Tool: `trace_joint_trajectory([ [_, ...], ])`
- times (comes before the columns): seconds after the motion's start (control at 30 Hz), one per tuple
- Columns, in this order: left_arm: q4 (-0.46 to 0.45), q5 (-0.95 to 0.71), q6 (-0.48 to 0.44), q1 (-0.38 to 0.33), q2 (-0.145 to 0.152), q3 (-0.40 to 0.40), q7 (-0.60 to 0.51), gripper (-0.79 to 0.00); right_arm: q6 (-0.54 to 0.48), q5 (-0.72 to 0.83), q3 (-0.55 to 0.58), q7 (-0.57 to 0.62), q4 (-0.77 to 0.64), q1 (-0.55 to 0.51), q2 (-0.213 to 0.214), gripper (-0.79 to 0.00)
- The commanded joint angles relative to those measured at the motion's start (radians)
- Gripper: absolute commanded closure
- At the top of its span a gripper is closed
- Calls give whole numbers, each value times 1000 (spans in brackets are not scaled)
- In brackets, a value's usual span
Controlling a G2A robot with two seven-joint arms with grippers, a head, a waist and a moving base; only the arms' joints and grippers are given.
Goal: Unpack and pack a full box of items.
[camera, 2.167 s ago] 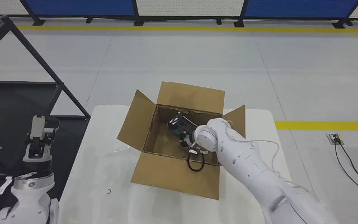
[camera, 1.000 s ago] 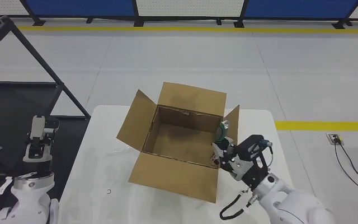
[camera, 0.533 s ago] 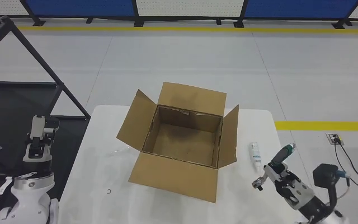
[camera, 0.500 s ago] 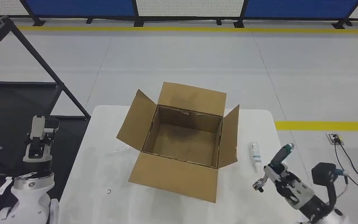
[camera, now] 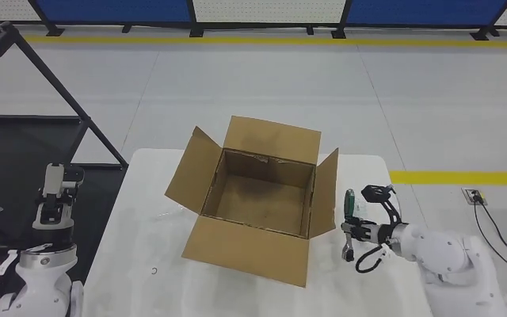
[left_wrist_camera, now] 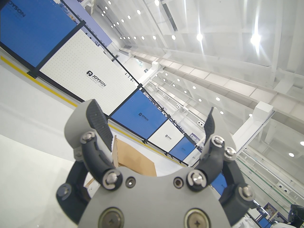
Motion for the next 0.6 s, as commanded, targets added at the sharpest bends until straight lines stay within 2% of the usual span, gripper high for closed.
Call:
trace_joint_trajectory([
  [0.0, 0, 0, 0, 0, 0, 0, 0, -785, 38, -36, -35, 12, 61, 45, -1, 0],
  [0.27, 0, 0, 0, 0, 0, 0, 0, -785, 107, -105, -138, 44, 211, 147, -6, 0],
  [0.57, 0, 0, 0, 0, 0, 0, 0, -785, 98, -97, -194, 12, 315, 198, -12, 0],
])
